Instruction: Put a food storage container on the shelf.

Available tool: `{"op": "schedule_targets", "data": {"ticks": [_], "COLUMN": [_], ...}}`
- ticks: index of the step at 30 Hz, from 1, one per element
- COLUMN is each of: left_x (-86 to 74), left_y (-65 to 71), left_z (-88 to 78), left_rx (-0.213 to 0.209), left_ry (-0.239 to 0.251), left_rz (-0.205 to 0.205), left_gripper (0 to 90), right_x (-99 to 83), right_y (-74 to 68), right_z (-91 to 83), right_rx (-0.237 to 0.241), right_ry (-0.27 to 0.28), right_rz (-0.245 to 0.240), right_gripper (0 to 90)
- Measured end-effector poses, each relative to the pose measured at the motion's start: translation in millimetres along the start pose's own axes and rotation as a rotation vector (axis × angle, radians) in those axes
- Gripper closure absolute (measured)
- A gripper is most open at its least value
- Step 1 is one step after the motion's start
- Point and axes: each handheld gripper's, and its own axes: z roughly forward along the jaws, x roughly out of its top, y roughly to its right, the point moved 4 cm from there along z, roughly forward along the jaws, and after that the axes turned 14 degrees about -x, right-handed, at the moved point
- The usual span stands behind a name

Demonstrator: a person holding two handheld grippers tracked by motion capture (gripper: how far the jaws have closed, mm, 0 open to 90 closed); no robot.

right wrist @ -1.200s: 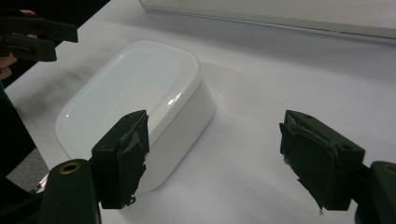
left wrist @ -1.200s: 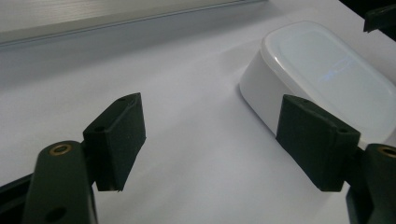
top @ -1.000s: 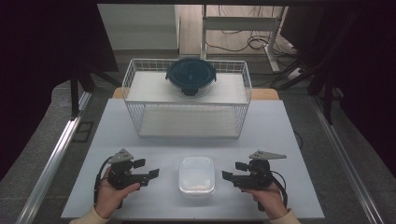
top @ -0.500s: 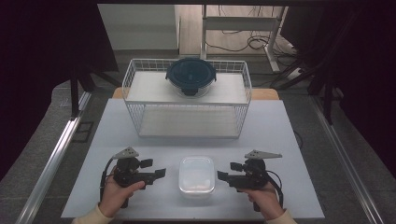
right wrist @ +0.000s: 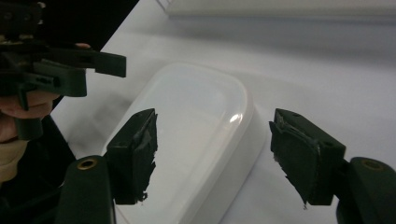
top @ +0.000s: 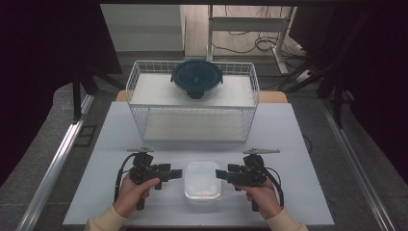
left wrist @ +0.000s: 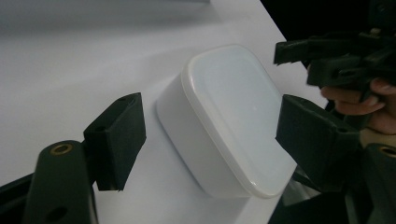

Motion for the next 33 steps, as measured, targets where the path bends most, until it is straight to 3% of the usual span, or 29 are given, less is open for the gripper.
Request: {"op": "schedule_targets", "data": {"ticks": [4,9,14,19,22,24,28,33], "left_x": [-3.1,-5.0,-7.5,-8.4,-10.6,-13.1,-14.3,-13.4], "left_y": [-5.3,-3.4,-2.0,-4.1,-6.2,-9.2,-9.6,-9.1], "left_z": [8.1,12.5,18.4,21.7,24.4,26.8,28.1,24.3], "left_rx": [-0.021,-0.02,-0.062,-0.07,-0.114,-0.122,-0.099,-0.106], "left_ry": [-0.019,-0.035,-0.055,-0.061,-0.064,-0.073,-0.07,-0.038], "left_rz": [-0.043,-0.038,-0.07,-0.089,-0.133,-0.153,-0.145,-0.15], "left_gripper": [25.2,27.8,30.6,34.5,41.0,46.2,56.7,67.1], "right_x": [-4.8,-10.9,-13.7,-15.6,-18.7,-19.4,-21.4,-22.8], "right_y": [4.2,3.5,3.8,4.3,4.2,3.2,3.5,6.4], "right_z": [3.0,8.1,11.6,13.2,15.6,15.4,15.6,14.6], "right_rx": [0.019,0.054,0.062,0.086,0.103,0.099,0.088,0.105], "right_ry": [-0.014,-0.039,-0.047,-0.063,-0.083,-0.086,-0.091,-0.095], "right_rz": [0.035,0.053,0.076,0.095,0.098,0.094,0.099,0.155], "right_gripper": [36.3,39.5,43.4,46.2,51.2,54.5,60.7,65.4]}}
